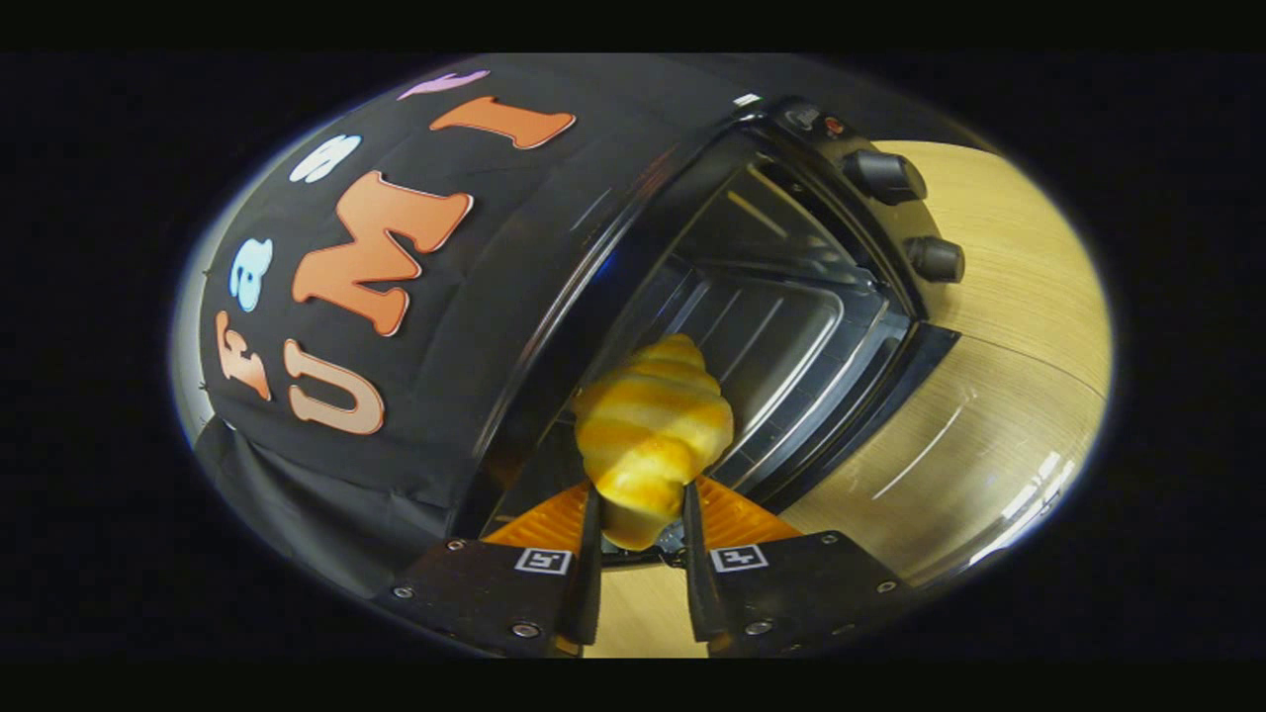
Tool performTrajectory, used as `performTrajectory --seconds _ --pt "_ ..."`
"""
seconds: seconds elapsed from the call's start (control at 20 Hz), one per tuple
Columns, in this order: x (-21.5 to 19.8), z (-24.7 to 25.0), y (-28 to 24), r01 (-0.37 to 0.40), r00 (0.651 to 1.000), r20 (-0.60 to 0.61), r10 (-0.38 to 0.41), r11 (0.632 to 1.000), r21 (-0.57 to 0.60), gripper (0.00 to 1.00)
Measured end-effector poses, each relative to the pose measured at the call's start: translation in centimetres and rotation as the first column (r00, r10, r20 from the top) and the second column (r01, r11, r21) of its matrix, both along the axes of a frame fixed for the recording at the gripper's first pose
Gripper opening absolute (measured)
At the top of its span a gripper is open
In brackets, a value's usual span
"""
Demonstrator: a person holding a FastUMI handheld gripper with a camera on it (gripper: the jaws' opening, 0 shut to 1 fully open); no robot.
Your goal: Open the toaster oven, put the food inside, and close the toaster oven door.
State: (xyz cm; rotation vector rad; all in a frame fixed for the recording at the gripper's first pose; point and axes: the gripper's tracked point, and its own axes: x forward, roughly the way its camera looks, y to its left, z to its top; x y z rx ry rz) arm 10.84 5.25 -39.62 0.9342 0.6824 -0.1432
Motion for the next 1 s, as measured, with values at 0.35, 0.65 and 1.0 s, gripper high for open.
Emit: performTrajectory --seconds 0.35,0.65,1.0 --pt "1.1 -0.6 0.8 -0.029 0.999 0.030 0.028 0.999 0.018 0.48" --pt "0.2 0.2 0.6 -0.052 0.997 0.053 0.054 0.998 -0.031 0.62" --pt "-2.1 2.1 0.8 -0.102 0.987 0.110 0.115 0.988 -0.116 0.85"
